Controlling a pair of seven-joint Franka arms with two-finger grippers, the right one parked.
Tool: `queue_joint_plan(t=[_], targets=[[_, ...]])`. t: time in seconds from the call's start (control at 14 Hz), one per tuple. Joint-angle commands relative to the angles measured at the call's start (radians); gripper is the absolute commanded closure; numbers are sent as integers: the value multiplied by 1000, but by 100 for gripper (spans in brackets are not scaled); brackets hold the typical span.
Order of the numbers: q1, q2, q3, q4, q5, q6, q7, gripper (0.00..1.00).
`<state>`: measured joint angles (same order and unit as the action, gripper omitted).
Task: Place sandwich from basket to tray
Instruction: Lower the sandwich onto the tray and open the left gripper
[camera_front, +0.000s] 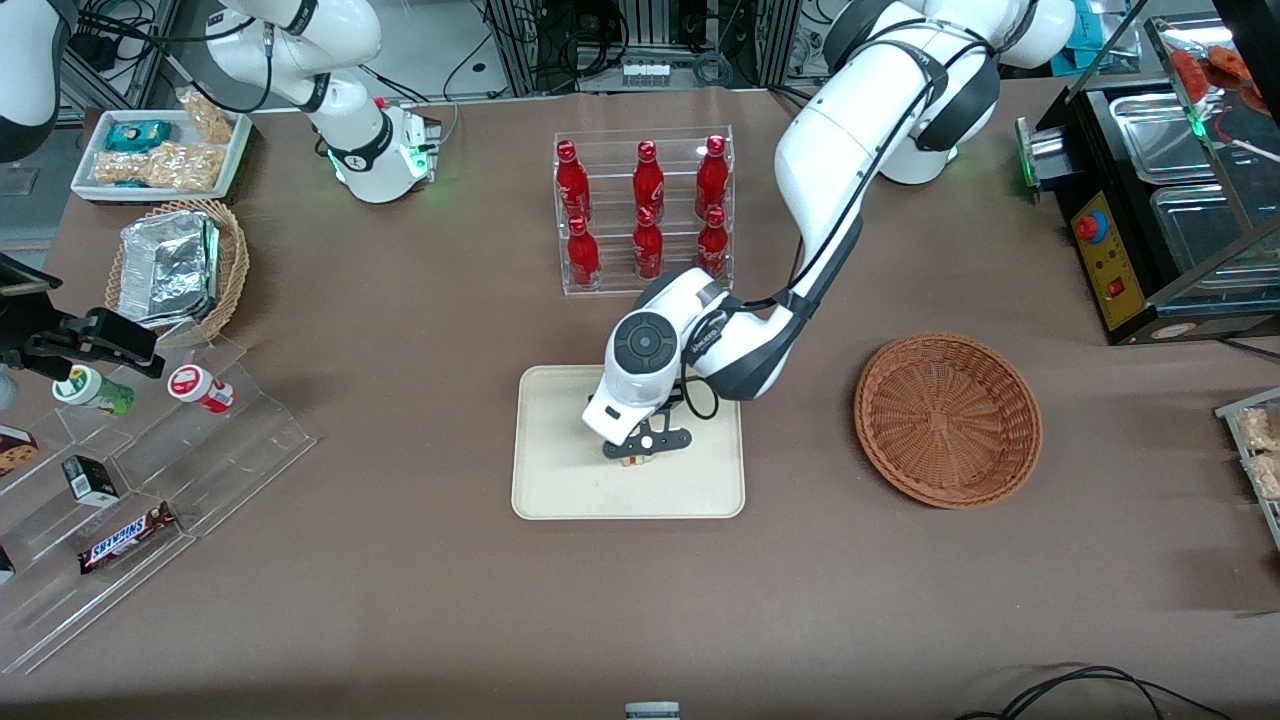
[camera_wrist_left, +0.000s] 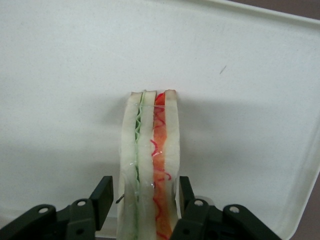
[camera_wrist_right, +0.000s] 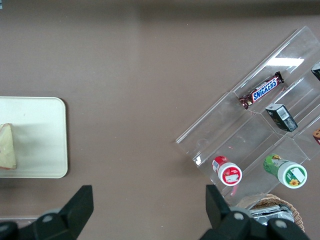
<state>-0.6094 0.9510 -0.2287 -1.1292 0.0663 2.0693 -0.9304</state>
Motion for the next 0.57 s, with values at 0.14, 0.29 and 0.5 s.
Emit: queue_joint_plan(t=[0.14,0.29,0.5], targets=[[-15,-38,20,31,18,-111,-34,0],[-6,-136,38,29,14,-274,-53,0],[124,-286,8,25,-41,-528,104,0]])
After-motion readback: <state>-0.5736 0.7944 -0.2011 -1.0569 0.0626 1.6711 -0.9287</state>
